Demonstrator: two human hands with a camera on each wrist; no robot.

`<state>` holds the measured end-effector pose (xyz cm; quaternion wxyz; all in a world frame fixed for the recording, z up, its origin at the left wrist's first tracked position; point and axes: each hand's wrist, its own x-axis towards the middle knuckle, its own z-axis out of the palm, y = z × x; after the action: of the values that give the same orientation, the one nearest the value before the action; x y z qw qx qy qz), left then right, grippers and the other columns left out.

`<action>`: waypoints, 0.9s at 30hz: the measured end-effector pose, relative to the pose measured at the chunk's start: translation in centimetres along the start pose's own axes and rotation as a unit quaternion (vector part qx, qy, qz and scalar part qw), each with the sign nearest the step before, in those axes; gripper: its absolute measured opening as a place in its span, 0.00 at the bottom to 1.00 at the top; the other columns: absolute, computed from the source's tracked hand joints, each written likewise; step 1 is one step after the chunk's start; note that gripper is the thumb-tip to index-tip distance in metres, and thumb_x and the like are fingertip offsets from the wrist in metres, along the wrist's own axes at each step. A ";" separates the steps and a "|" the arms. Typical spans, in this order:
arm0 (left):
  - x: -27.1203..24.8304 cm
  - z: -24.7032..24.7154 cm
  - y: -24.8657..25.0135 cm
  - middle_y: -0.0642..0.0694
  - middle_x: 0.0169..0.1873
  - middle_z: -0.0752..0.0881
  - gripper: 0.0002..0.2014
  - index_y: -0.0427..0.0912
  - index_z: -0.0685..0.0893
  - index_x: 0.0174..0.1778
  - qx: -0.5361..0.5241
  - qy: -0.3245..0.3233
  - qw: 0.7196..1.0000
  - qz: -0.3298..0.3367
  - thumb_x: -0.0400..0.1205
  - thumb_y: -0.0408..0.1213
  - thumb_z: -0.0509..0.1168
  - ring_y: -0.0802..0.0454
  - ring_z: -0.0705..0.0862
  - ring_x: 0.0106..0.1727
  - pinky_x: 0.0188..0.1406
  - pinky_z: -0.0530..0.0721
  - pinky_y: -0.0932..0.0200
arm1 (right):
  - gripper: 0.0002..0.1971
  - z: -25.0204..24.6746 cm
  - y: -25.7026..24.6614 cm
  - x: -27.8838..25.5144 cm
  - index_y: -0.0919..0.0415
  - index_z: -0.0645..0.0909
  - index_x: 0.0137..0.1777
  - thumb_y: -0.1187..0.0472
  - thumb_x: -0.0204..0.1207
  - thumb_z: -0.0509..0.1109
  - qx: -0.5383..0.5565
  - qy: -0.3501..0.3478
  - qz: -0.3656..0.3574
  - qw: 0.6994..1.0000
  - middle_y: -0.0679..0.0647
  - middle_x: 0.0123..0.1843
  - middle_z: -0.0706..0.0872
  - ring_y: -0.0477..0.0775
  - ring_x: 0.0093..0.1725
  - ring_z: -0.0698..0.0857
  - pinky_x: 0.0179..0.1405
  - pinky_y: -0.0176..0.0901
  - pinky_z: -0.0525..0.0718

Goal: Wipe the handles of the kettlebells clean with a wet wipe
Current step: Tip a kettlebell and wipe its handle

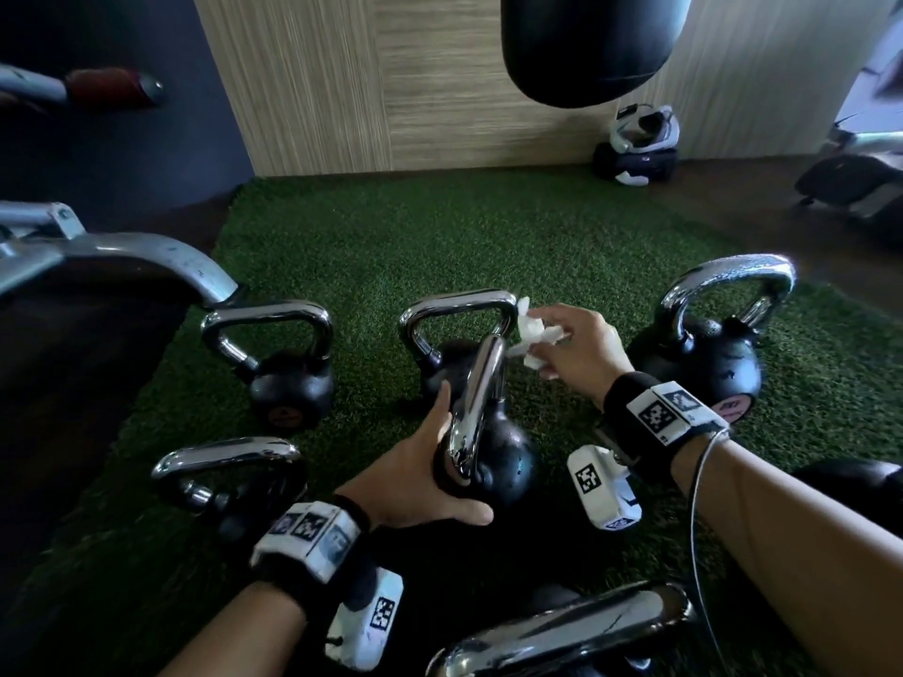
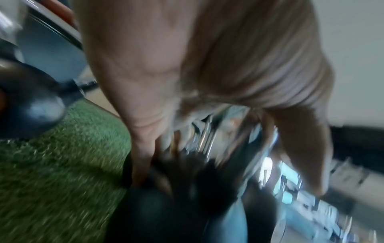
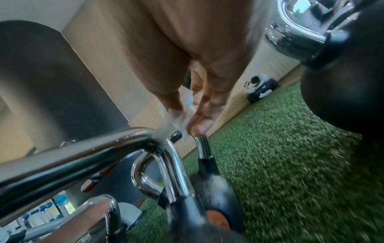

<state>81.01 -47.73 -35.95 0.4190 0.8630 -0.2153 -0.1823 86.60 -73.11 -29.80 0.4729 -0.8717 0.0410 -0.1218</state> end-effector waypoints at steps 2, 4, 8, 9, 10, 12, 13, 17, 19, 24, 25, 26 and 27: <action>-1.4 -0.9 1.2 0.63 0.86 0.66 0.71 0.75 0.35 0.85 -0.063 0.027 0.998 0.006 0.61 0.64 0.85 0.64 0.68 0.84 0.85 0.69 0.51 | 0.23 -0.3 -1.2 0.8 0.46 0.89 0.67 0.71 0.78 0.75 -0.057 -0.019 -0.078 0.995 0.47 0.59 0.90 0.52 0.42 0.90 0.43 0.51 0.93; -2.4 -1.1 3.3 0.61 0.81 0.74 0.62 0.76 0.46 0.86 -0.005 0.082 0.996 0.025 0.64 0.64 0.82 0.63 0.74 0.80 0.80 0.76 0.51 | 0.21 0.1 -2.4 0.9 0.46 0.90 0.65 0.72 0.80 0.72 -0.102 -0.093 -0.134 0.981 0.39 0.53 0.85 0.46 0.45 0.86 0.39 0.39 0.86; -2.3 -0.4 6.0 0.60 0.46 0.93 0.30 0.72 0.76 0.69 0.085 0.154 0.982 0.069 0.72 0.45 0.74 0.61 0.91 0.51 0.61 0.89 0.50 | 0.21 0.7 -3.2 0.8 0.52 0.90 0.67 0.70 0.76 0.73 -0.179 -0.150 -0.216 0.948 0.49 0.65 0.90 0.49 0.64 0.86 0.65 0.39 0.83; -2.4 -0.3 6.3 0.60 0.44 0.93 0.28 0.71 0.78 0.67 0.082 0.155 0.983 0.061 0.72 0.44 0.73 0.61 0.91 0.49 0.60 0.89 0.50 | 0.21 0.5 -3.4 0.8 0.54 0.90 0.68 0.69 0.76 0.74 -0.188 -0.158 -0.224 0.943 0.52 0.67 0.90 0.51 0.66 0.87 0.68 0.40 0.82; -2.5 -0.3 6.4 0.61 0.45 0.93 0.28 0.72 0.77 0.67 0.079 0.150 0.984 0.054 0.72 0.43 0.73 0.62 0.91 0.49 0.60 0.89 0.49 | 0.21 0.2 -3.5 0.7 0.56 0.89 0.69 0.69 0.76 0.75 -0.198 -0.166 -0.233 0.938 0.53 0.68 0.90 0.52 0.66 0.87 0.68 0.40 0.81; -2.8 -0.6 6.5 0.63 0.47 0.92 0.33 0.77 0.74 0.70 0.085 0.133 0.987 0.040 0.71 0.45 0.74 0.63 0.90 0.51 0.61 0.89 0.49 | 0.20 -0.5 -3.8 0.3 0.58 0.88 0.69 0.67 0.77 0.76 -0.211 -0.170 -0.259 0.927 0.55 0.67 0.91 0.52 0.65 0.88 0.66 0.37 0.81; -2.9 -0.8 6.7 0.65 0.47 0.92 0.36 0.81 0.72 0.72 0.097 0.124 0.987 0.029 0.71 0.48 0.75 0.65 0.90 0.54 0.62 0.88 0.49 | 0.20 -0.8 -3.8 0.2 0.59 0.88 0.69 0.67 0.77 0.76 -0.212 -0.168 -0.272 0.923 0.55 0.66 0.91 0.53 0.64 0.89 0.65 0.36 0.81; -2.3 -3.0 7.2 0.66 0.58 0.90 0.44 0.84 0.64 0.76 0.214 0.101 0.971 -0.020 0.67 0.54 0.77 0.60 0.89 0.62 0.63 0.87 0.48 | 0.19 -2.0 -3.3 0.2 0.60 0.88 0.69 0.64 0.77 0.78 -0.235 -0.169 -0.282 0.915 0.57 0.65 0.91 0.54 0.64 0.89 0.66 0.36 0.81; -1.6 -4.5 7.4 0.63 0.65 0.88 0.47 0.80 0.63 0.78 0.272 0.082 0.958 -0.025 0.65 0.56 0.80 0.56 0.88 0.64 0.62 0.88 0.47 | 0.18 -2.6 -2.8 0.2 0.58 0.89 0.68 0.60 0.78 0.78 -0.246 -0.172 -0.270 0.915 0.55 0.62 0.92 0.52 0.58 0.89 0.62 0.44 0.87; 0.2 -7.0 8.4 0.55 0.64 0.90 0.47 0.77 0.66 0.80 0.400 0.053 0.914 -0.034 0.67 0.51 0.81 0.52 0.90 0.60 0.58 0.89 0.54 | 0.11 -3.6 -1.5 -0.5 0.58 0.91 0.58 0.57 0.78 0.77 -0.267 -0.157 -0.244 0.919 0.48 0.50 0.87 0.51 0.50 0.87 0.53 0.50 0.89; 0.5 -7.2 8.4 0.54 0.63 0.90 0.45 0.76 0.67 0.80 0.411 0.054 0.909 -0.030 0.69 0.50 0.81 0.52 0.90 0.59 0.56 0.88 0.57 | 0.10 -3.9 -1.1 -0.8 0.58 0.91 0.57 0.58 0.78 0.77 -0.273 -0.157 -0.243 0.917 0.46 0.49 0.84 0.51 0.50 0.86 0.53 0.49 0.89; 0.7 -7.3 8.4 0.53 0.62 0.91 0.44 0.75 0.69 0.80 0.411 0.053 0.910 -0.023 0.70 0.48 0.81 0.53 0.90 0.59 0.54 0.86 0.60 | 0.10 -4.0 -0.7 -1.0 0.58 0.90 0.57 0.58 0.77 0.78 -0.278 -0.157 -0.238 0.917 0.46 0.50 0.83 0.50 0.50 0.84 0.54 0.47 0.88; 1.0 -7.4 8.3 0.52 0.63 0.91 0.44 0.73 0.71 0.80 0.402 0.050 0.914 -0.016 0.70 0.46 0.82 0.54 0.89 0.59 0.54 0.84 0.64 | 0.11 -4.2 -0.4 -1.2 0.58 0.90 0.57 0.57 0.76 0.79 -0.281 -0.158 -0.230 0.918 0.45 0.51 0.82 0.49 0.51 0.84 0.55 0.46 0.86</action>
<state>83.69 -48.09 -25.10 0.0438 0.9700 -0.2352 -0.0438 84.37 -76.07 -27.50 0.1676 -0.9620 -0.2032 -0.0718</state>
